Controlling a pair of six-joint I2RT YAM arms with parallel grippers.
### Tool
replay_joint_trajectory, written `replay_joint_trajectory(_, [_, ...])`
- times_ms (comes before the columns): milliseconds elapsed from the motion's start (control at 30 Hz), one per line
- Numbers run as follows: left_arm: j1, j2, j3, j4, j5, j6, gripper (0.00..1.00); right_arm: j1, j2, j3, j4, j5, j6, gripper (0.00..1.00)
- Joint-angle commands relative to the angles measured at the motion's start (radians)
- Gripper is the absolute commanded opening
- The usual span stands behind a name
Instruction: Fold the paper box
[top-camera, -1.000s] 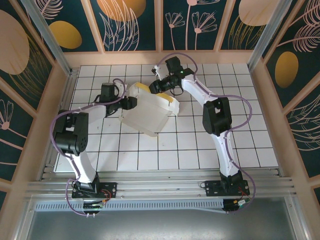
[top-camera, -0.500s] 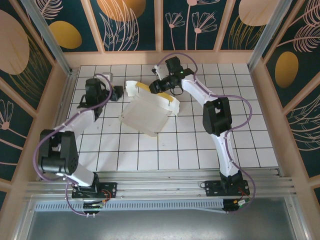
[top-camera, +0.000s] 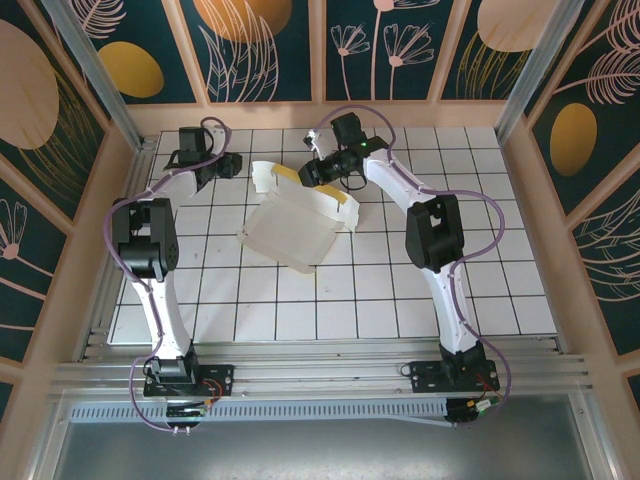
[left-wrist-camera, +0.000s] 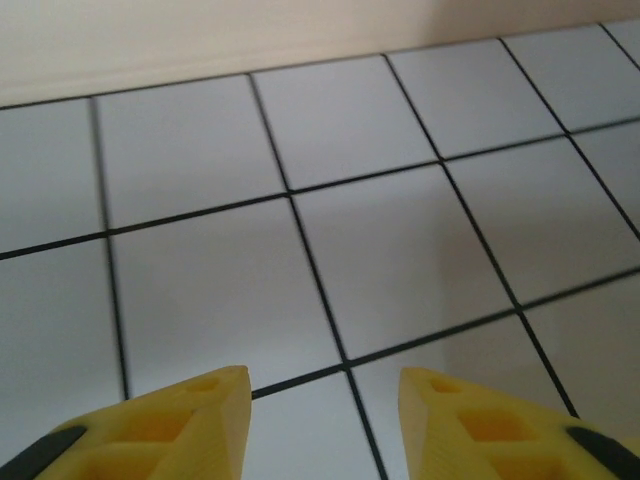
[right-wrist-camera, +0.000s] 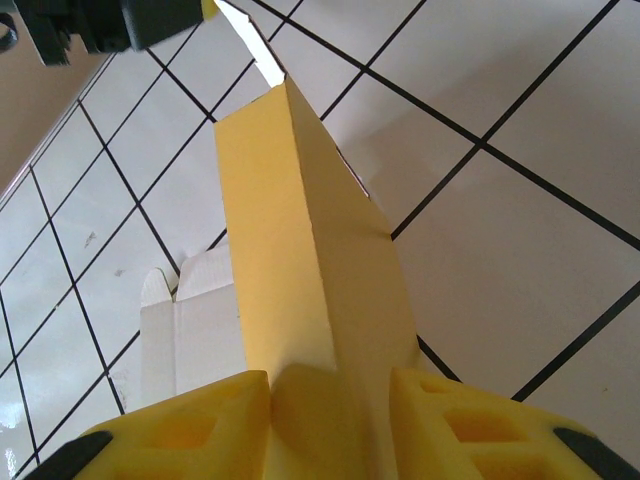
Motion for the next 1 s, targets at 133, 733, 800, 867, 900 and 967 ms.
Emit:
replay_joint_trajectory(133, [-0.007,0.028,0.012,-0.106,0.248,0.143,0.36,0.014,-0.005,-0.031,-0.047,0.044,-0.023,0.37])
replay_joint_trajectory(733, [-0.053,-0.061,-0.139,-0.075,0.542,0.085,0.21,0.019,-0.015,-0.061,-0.024,0.048,-0.008,0.36])
replay_joint_trajectory(800, [-0.055,-0.070,-0.156,-0.057,0.552,0.062,0.20,0.020,-0.018,-0.067,-0.018,0.048,-0.008,0.37])
replay_joint_trajectory(867, [-0.058,-0.079,-0.172,-0.038,0.568,0.044,0.21,0.020,-0.018,-0.072,-0.014,0.048,-0.007,0.37])
replay_joint_trajectory(900, [-0.059,-0.080,-0.179,-0.032,0.579,0.035,0.21,0.021,-0.018,-0.072,-0.014,0.049,-0.007,0.37])
replay_joint_trajectory(967, [-0.062,-0.080,-0.189,-0.033,0.589,0.033,0.22,0.022,-0.019,-0.071,-0.015,0.049,-0.006,0.37])
